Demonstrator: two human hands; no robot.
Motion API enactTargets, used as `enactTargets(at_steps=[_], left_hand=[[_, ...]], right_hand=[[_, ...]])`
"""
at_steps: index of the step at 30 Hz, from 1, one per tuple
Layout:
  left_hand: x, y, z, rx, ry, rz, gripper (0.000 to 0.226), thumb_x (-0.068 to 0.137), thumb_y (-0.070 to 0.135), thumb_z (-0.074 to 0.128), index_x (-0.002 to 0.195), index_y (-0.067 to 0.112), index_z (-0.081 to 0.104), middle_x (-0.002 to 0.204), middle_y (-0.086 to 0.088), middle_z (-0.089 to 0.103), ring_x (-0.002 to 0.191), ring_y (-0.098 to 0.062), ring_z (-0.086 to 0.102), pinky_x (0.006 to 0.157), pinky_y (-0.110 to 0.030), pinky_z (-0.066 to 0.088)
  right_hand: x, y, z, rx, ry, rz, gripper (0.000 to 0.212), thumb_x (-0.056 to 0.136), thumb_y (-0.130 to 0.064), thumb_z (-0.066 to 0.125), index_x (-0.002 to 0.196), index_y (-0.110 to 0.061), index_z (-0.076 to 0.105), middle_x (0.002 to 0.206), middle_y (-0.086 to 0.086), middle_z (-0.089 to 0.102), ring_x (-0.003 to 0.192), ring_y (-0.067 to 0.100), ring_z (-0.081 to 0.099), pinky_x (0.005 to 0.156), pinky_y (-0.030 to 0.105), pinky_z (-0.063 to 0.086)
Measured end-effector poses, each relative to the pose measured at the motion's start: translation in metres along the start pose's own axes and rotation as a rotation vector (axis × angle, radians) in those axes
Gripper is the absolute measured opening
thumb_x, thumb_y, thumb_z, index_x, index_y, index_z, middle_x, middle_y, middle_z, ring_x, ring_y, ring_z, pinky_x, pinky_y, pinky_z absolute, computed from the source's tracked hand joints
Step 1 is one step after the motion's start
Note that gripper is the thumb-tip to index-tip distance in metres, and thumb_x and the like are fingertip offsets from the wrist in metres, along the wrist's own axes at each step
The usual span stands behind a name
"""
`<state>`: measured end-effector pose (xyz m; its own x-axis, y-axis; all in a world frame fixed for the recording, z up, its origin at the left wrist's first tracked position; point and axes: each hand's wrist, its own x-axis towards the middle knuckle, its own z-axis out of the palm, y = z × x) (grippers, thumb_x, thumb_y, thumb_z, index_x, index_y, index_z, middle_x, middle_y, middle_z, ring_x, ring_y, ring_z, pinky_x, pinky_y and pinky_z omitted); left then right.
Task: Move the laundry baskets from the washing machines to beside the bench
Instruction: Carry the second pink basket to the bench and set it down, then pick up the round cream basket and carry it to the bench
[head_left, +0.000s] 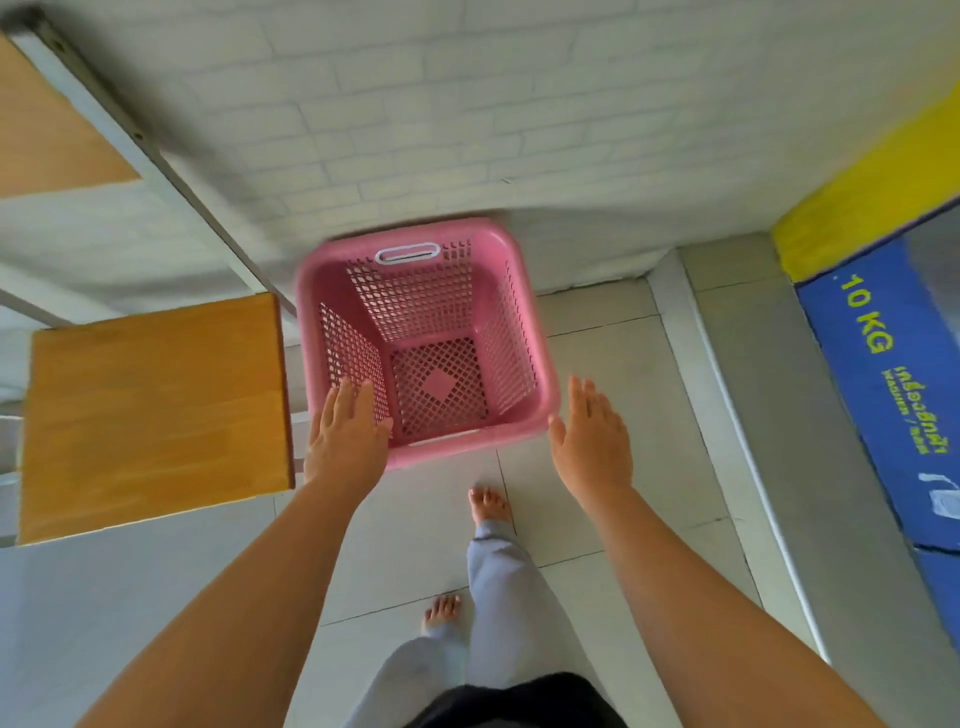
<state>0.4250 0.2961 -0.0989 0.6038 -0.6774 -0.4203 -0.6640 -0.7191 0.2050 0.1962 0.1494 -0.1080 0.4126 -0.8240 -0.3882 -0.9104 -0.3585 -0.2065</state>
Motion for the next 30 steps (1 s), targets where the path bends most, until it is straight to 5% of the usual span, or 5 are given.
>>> enactTargets(at_steps=[10,30], left_hand=[[-0.103,0.015,-0.015,0.152,0.024,0.345,0.059,0.101,0.039,0.032,0.152,0.012,0.020,0.160,-0.015,0.016,0.149,-0.030,0.011,0.121,-0.045,0.008],[-0.335,0.279,0.088,0.389,-0.180,1.240,0.057,0.102,0.040,0.027,0.151,0.011,0.021,0.157,-0.013,0.027,0.146,-0.027,0.022,0.121,-0.040,0.017]], right_hand=[[-0.177,0.046,-0.025,0.106,0.097,0.197,0.062,0.101,-0.035,0.036,0.154,-0.013,0.011,0.161,0.011,0.015,0.146,0.027,0.024,0.116,0.039,0.027],[-0.491,0.245,0.019,0.403,0.312,0.900,0.056,0.102,-0.039,0.031,0.152,-0.016,0.021,0.161,0.006,0.018,0.146,0.025,0.024,0.118,0.039,0.024]])
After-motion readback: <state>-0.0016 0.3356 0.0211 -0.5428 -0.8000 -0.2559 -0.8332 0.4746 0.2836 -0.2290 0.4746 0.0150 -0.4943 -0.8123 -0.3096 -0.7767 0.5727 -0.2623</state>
